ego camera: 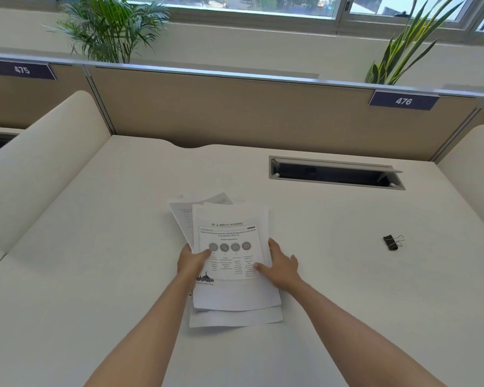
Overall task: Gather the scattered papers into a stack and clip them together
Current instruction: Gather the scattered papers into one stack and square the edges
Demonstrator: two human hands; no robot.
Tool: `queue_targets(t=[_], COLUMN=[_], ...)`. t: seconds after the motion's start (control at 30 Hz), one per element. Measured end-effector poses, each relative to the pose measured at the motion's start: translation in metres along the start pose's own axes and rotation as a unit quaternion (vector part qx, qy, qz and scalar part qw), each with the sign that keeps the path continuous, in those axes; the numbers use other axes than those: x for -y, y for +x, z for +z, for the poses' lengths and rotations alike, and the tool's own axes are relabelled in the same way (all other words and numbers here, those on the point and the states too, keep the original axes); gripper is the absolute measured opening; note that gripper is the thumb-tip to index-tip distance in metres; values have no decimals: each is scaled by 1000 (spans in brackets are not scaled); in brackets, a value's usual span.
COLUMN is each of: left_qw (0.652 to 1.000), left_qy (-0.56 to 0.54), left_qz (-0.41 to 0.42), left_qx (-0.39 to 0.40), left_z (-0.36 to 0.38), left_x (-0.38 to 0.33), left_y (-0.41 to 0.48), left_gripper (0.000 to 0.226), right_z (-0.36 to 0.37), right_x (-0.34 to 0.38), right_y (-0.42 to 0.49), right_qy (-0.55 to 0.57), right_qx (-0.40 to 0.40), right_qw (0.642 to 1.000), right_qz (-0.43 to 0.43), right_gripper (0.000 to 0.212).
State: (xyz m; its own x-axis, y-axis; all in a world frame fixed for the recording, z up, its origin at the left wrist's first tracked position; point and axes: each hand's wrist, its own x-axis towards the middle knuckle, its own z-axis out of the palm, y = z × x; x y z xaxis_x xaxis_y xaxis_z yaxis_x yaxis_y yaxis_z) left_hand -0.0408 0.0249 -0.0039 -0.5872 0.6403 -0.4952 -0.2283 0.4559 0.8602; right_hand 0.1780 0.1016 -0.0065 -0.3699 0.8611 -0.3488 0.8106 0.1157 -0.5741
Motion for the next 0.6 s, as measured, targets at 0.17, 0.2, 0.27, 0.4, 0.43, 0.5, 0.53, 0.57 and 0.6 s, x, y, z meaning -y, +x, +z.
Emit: queue_targets(t=[0.17,0.2,0.27,0.4,0.43,0.5,0.53,0.57,0.6], left_qw=[996,994,991,983,979,973,970,967,964], left_qy=[-19,-30,-62,-128,-143,-164,-171,-176,-179], left_qz=[86,96,107,122,130,146,153,161,169], left_qx=[27,33,42,49,55,71,82,93,102], left_z=[-2,-2,-3,-3,-3,-4,-4,-4,-3], left_x=[-6,-7,-9,-16,-19,-25,-29,-32,-36], left_y=[-5,-7,-10,-17,-20,-26,-29,-31,-34], left_gripper=[30,28,27,29,25,23,22,22,22], right_z=[-9,-10,-12,-23,-27,-37,-42,-48,-54], right_x=[-1,-1,0,3,5,9,12,15,19], right_y=[-6,-7,-8,-8,-8,-8,-8,-9,-10], right_qy=[112,131,182,318,355,428,460,482,494], right_qx=[-47,-49,-55,-67,-66,-62,-58,-57,-63], right_qw=[993,990,982,945,932,902,886,874,866], right_qz=[-10,-9,-1,24,26,12,-7,-28,-48], right_gripper=[68,67,65,63,62,50,41,32,28])
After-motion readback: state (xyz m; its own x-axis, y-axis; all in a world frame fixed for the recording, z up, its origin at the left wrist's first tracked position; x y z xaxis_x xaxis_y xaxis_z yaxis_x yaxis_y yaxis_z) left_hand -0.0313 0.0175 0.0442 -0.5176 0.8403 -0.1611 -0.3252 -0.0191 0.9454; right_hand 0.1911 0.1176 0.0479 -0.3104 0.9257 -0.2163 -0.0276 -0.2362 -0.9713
